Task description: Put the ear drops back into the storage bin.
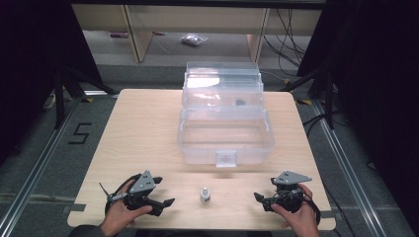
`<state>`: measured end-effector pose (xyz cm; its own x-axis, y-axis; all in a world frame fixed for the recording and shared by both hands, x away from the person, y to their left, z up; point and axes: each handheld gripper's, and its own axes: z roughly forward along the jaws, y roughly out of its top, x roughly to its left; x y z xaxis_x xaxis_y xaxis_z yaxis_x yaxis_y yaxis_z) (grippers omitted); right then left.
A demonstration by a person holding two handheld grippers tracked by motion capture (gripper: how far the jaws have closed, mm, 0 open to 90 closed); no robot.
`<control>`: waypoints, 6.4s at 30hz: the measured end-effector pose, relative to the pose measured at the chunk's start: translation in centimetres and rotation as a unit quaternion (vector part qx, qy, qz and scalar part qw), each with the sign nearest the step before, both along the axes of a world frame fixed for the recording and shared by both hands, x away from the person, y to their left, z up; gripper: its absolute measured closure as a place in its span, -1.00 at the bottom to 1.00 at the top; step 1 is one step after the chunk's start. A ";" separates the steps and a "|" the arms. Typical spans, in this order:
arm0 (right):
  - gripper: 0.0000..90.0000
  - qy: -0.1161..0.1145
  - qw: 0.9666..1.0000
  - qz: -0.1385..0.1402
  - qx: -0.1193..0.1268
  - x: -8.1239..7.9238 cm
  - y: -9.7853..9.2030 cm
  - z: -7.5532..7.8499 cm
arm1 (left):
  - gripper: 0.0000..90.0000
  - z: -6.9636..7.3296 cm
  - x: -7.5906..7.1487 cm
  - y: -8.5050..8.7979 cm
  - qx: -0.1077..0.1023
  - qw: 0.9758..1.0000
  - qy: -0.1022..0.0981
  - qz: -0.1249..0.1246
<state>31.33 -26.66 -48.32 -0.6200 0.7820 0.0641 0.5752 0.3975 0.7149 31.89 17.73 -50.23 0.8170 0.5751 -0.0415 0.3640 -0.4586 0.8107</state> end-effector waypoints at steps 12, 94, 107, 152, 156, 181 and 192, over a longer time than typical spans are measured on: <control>-0.58 0.008 1.000 0.008 -0.009 0.0 0.3 0.0 | -0.67 0.0 0.1 0.1 0.006 1.000 -0.004 -0.004; -0.32 0.049 0.962 0.233 -0.137 1.7 15.1 2.1 | -0.67 0.0 0.2 0.2 -0.005 1.000 -0.001 0.005; -0.22 0.062 0.949 0.259 -0.167 2.2 17.0 1.8 | -0.67 0.0 0.2 0.2 -0.004 1.000 -0.002 0.005; 0.34 0.079 0.930 0.298 -0.201 3.5 19.2 2.8 | -0.67 0.0 0.2 0.2 -0.005 1.000 -0.001 0.005; 0.34 0.076 0.933 0.291 -0.195 3.8 18.5 3.7 | -0.67 0.0 0.2 0.2 -0.005 1.000 -0.002 0.005; 0.34 0.081 0.950 0.234 -0.189 7.3 12.6 9.6 | -0.67 0.0 0.3 0.3 0.004 1.000 -0.006 0.003; 0.34 0.079 0.959 0.199 -0.186 8.7 10.6 12.3 | -0.67 0.0 0.3 0.3 0.006 1.000 -0.006 0.004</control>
<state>40.01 -16.08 -36.01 -0.8800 0.4716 -0.0567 0.4135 0.8193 0.3972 32.15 18.00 -50.24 0.8132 0.5814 -0.0254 0.3577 -0.4650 0.8099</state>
